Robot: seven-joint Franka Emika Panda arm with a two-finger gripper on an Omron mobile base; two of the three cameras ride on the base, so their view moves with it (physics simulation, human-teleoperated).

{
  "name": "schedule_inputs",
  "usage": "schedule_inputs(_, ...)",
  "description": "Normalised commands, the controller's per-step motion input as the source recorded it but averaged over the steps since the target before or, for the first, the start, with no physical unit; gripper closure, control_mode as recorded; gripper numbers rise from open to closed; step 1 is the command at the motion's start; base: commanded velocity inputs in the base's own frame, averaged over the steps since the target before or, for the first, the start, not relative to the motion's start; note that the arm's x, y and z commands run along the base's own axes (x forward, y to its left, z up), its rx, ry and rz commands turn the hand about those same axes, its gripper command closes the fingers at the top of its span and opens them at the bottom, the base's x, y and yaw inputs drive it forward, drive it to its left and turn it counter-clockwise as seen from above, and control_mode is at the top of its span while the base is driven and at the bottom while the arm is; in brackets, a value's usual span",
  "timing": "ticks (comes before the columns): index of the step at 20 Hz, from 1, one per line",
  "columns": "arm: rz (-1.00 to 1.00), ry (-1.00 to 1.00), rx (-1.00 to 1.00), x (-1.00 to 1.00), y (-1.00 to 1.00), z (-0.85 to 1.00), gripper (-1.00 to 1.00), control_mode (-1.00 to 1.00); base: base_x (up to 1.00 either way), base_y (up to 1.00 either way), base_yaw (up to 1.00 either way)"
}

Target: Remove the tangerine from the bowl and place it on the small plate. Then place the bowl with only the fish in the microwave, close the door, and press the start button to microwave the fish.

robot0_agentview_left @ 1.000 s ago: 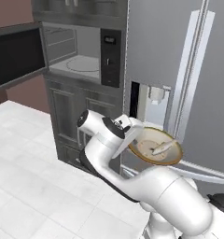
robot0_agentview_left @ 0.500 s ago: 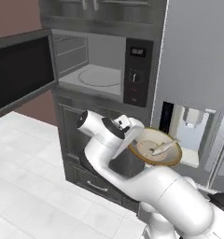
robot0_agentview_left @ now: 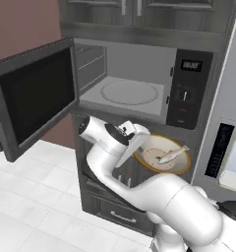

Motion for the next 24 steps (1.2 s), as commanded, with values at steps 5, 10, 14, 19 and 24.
schedule_inputs(5,0.00,0.00,0.00,0.00,0.00,0.00,1.00,1.00,0.38,0.35,-0.32)
schedule_inputs(10,0.00,0.00,0.00,0.00,0.00,0.00,1.00,1.00,0.21,0.12,-0.37)
schedule_inputs(14,0.00,0.00,0.00,0.00,0.00,0.00,1.00,1.00,0.07,0.16,-0.42)
schedule_inputs(19,0.00,0.00,0.00,0.00,0.00,0.00,1.00,1.00,0.06,0.29,-0.41)
schedule_inputs(24,0.00,0.00,0.00,0.00,0.00,0.00,1.00,1.00,0.25,0.50,-0.33)
